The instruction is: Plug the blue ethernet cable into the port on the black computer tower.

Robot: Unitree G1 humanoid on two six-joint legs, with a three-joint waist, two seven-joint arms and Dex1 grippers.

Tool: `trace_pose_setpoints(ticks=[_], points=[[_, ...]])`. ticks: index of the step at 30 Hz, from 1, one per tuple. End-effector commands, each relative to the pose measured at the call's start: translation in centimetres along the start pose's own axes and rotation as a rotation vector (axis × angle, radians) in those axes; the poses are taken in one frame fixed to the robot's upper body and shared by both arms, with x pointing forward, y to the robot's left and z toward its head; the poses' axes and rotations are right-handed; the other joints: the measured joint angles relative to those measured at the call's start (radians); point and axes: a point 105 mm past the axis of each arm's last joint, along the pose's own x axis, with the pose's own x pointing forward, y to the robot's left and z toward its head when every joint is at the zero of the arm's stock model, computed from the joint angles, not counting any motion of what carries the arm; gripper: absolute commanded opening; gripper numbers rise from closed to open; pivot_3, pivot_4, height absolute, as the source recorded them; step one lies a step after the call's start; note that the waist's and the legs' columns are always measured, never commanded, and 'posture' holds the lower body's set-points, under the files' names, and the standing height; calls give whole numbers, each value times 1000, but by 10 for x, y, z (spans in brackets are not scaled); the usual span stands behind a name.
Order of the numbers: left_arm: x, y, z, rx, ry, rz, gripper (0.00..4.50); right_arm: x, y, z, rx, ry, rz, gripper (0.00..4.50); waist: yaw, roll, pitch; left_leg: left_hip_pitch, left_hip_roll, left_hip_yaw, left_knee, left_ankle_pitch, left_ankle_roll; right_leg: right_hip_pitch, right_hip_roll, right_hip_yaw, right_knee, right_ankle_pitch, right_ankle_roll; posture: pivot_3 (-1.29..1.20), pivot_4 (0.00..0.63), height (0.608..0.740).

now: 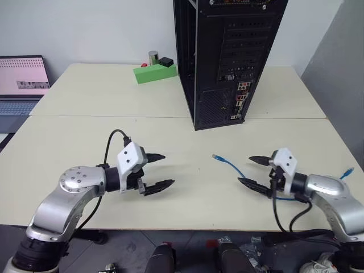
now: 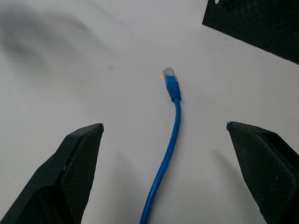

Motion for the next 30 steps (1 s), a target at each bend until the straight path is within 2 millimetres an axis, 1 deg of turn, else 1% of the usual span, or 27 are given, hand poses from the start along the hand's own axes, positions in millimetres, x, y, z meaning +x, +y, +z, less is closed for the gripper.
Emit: trace_pose_setpoints(ticks=[1,8,14,16,17,23,24,25,26,30], points=[[8,-4,6,59,-25,-62,4437,15,-1,3,-11,-19,-4,4500,0,0,0,0,0,0,0,0,0,0,0,0,0,0,0,0,150,740],[17,-5,8,98,-37,-114,4437,45,-11,-4,-33,-13,-20,4500,-2,0,0,0,0,0,0,0,0,0,0,0,0,0,0,0,150,740],[18,-6,6,104,-34,-128,4437,54,-14,-11,-46,15,9,4500,0,0,0,0,0,0,0,0,0,0,0,0,0,0,0,0,150,740],[18,-6,5,106,-33,-129,4500,54,-15,-13,-44,22,12,4121,-1,0,0,0,0,0,0,0,0,0,0,0,0,0,0,0,150,740],[18,-5,5,106,-34,-128,4500,54,-15,-14,-41,25,13,4023,-1,0,0,0,0,0,0,0,0,0,0,0,0,0,0,0,150,740],[18,-2,7,90,-50,-128,4500,54,-15,-15,-41,32,21,2647,0,0,0,0,0,0,0,0,0,0,0,0,1,0,0,0,150,740],[18,-1,6,87,-50,-128,4500,54,-15,-15,-41,34,22,2503,0,0,0,0,0,0,0,0,0,0,0,0,1,0,0,0,150,740],[18,0,6,86,-51,-129,4500,54,-16,-15,-43,35,22,2157,0,0,0,0,0,0,0,0,0,0,0,0,1,0,0,0,150,740],[18,1,6,86,-53,-130,4500,55,-16,-15,-47,40,25,1900,0,0,0,0,0,0,0,0,0,0,0,0,1,0,0,0,150,740],[20,3,7,90,-58,-144,4500,55,-17,-16,-69,58,37,963,0,0,0,0,0,0,0,0,0,0,0,0,1,0,0,0,150,740]])
